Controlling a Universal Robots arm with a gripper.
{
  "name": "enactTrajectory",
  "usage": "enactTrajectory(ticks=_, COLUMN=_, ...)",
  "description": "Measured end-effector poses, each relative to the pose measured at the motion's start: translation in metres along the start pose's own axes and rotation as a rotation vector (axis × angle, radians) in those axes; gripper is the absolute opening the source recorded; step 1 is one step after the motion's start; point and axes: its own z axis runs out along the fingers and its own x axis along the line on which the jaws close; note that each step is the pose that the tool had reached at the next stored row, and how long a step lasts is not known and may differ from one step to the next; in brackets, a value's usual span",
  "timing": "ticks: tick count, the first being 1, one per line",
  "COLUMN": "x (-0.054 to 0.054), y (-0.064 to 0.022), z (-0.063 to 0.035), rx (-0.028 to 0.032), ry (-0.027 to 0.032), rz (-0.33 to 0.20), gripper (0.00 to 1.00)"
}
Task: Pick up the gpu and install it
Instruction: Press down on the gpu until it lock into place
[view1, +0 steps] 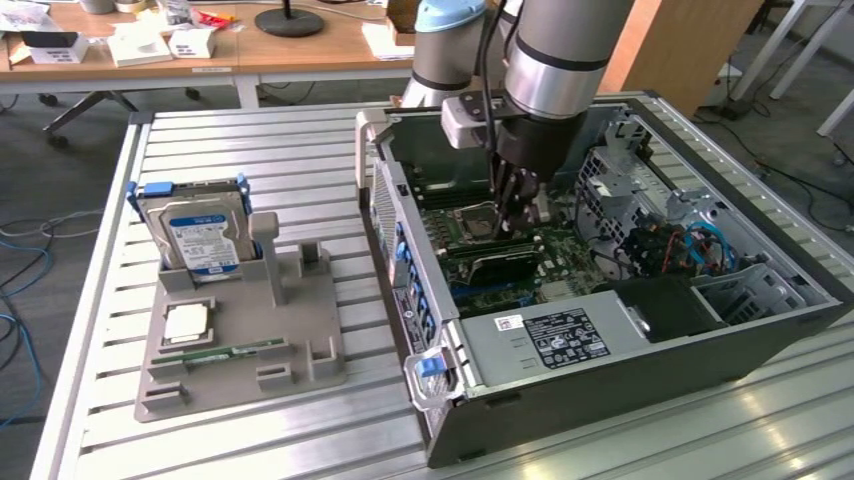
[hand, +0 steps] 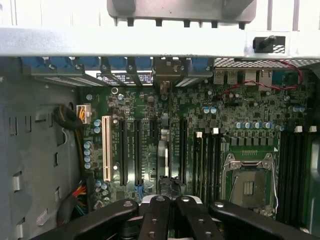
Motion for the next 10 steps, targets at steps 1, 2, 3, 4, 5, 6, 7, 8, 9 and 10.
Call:
enactTrajectory(ticks=1, x=-0.0003, y=0.0005, z=0.0003, rx=0.0001, ry=0.0, rz=0.0, gripper=0.11)
enactTrajectory(ticks=2, x=-0.0005, y=0.001, z=0.0006, rx=0.0001, ry=-0.0002, rz=0.0, gripper=0.11)
enactTrajectory(ticks=3, x=-0.0008, y=0.0016, z=0.0009, rx=0.0002, ry=-0.0002, rz=0.0, gripper=0.11)
enactTrajectory(ticks=4, x=-0.001, y=0.0023, z=0.0013, rx=0.0002, ry=-0.0002, rz=0.0, gripper=0.11)
enactTrajectory(ticks=5, x=-0.0013, y=0.0028, z=0.0018, rx=0.0001, ry=-0.0001, rz=0.0, gripper=0.11)
enactTrajectory(ticks=6, x=-0.0016, y=0.0033, z=0.0026, rx=0.0002, ry=-0.0001, rz=0.0, gripper=0.11)
enactTrajectory(ticks=7, x=-0.0018, y=0.0035, z=0.0036, rx=0.0002, ry=-0.0003, rz=0.0, gripper=0.11)
enactTrajectory(ticks=8, x=-0.0019, y=0.0036, z=0.0047, rx=0.0001, ry=-0.0002, rz=0.0, gripper=0.11)
enactTrajectory(ticks=9, x=-0.002, y=0.0036, z=0.0056, rx=0.0002, ry=-0.0002, rz=0.0, gripper=0.11)
enactTrajectory(ticks=10, x=-0.002, y=0.0036, z=0.0059, rx=0.0, ry=0.0, rz=0.0, gripper=0.11)
